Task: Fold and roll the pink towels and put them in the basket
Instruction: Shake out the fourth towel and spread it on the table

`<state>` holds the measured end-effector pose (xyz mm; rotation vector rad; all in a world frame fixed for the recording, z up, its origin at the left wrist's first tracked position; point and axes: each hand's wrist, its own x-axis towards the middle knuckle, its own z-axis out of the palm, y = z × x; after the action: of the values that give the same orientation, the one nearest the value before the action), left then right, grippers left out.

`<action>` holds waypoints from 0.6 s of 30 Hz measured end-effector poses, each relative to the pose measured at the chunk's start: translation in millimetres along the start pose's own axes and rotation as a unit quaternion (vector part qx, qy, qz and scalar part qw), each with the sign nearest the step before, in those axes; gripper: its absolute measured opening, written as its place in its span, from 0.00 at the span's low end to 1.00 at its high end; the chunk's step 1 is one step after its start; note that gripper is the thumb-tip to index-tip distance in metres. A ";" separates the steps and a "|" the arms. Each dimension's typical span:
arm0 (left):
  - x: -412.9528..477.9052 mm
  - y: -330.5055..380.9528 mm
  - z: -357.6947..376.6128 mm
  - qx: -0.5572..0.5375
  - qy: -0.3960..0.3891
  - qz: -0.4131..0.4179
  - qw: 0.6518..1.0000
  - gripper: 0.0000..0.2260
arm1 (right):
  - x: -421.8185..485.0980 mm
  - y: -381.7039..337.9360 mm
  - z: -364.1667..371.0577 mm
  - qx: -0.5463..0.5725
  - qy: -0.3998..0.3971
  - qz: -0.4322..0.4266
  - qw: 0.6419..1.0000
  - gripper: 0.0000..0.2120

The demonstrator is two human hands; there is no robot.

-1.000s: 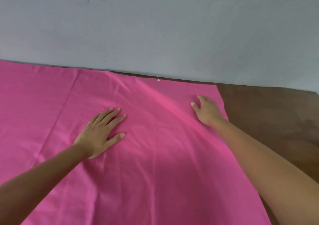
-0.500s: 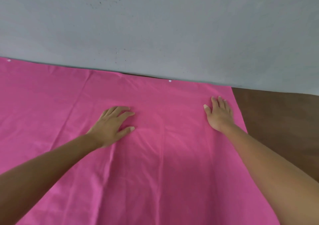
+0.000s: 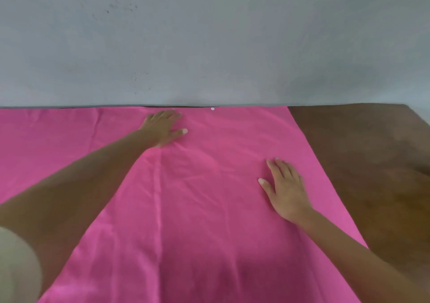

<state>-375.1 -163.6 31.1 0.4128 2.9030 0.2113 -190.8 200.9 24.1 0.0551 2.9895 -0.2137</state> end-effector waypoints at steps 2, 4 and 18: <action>6.5 -2.0 0.7 -0.013 -0.007 0.003 1.000 0.33 | -19.0 1.7 2.9 -0.011 0.004 0.012 1.000 0.39; 8.9 -4.3 1.4 -0.022 -0.001 0.001 1.000 0.33 | -32.7 3.0 6.8 -0.010 0.004 0.026 1.000 0.40; -11.1 55.4 14.3 -0.018 0.018 0.118 0.993 0.33 | -86.1 24.1 7.6 0.002 -0.002 0.053 0.999 0.48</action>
<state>-347.2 -112.6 28.6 0.7535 2.8758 0.3080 -103.5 221.4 25.9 0.2129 2.9715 -0.2061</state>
